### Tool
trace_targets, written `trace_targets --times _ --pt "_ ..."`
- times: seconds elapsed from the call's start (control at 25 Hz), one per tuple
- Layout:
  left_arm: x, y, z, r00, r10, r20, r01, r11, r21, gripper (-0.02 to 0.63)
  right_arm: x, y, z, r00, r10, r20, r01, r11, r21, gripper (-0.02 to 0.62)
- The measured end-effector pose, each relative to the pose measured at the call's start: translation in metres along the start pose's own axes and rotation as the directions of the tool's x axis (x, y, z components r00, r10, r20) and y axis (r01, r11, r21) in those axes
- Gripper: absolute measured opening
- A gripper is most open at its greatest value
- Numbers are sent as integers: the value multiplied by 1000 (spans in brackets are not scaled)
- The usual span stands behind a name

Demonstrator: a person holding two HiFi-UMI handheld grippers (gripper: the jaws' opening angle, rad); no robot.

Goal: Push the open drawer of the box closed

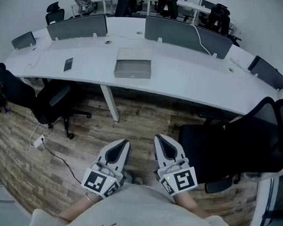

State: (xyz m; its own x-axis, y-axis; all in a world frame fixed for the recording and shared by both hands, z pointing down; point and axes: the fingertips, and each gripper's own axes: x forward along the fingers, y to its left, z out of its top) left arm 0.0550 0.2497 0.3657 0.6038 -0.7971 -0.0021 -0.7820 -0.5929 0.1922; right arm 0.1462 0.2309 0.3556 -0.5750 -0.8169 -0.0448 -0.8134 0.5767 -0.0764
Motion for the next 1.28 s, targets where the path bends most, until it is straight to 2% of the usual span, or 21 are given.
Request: trace_targets --times 0.12,0.44,0.84,1.12,1.28 --pt "0 -2 -2 1000 0 -3 0 1000 -1 18 0 3 -2 1000 13 -8 -13 1000 4 20" --pt "0 -5 -4 1000 6 -1 -6 1000 -3 18 -2 8 2 1000 22 -10 -22 997 -67 20" --pt "-8 3 -5 999 38 5 -38 999 -17 18 4 11 4 1000 28 9 -27 997 -66 21" --pt "5 16 0 999 32 24 -32 999 -19 18 20 19 7 998 65 19 -61 988 -144 20" --pt "19 24 4 999 20 31 -19 1000 -20 18 31 10 12 998 54 22 -51 988 -143 21"
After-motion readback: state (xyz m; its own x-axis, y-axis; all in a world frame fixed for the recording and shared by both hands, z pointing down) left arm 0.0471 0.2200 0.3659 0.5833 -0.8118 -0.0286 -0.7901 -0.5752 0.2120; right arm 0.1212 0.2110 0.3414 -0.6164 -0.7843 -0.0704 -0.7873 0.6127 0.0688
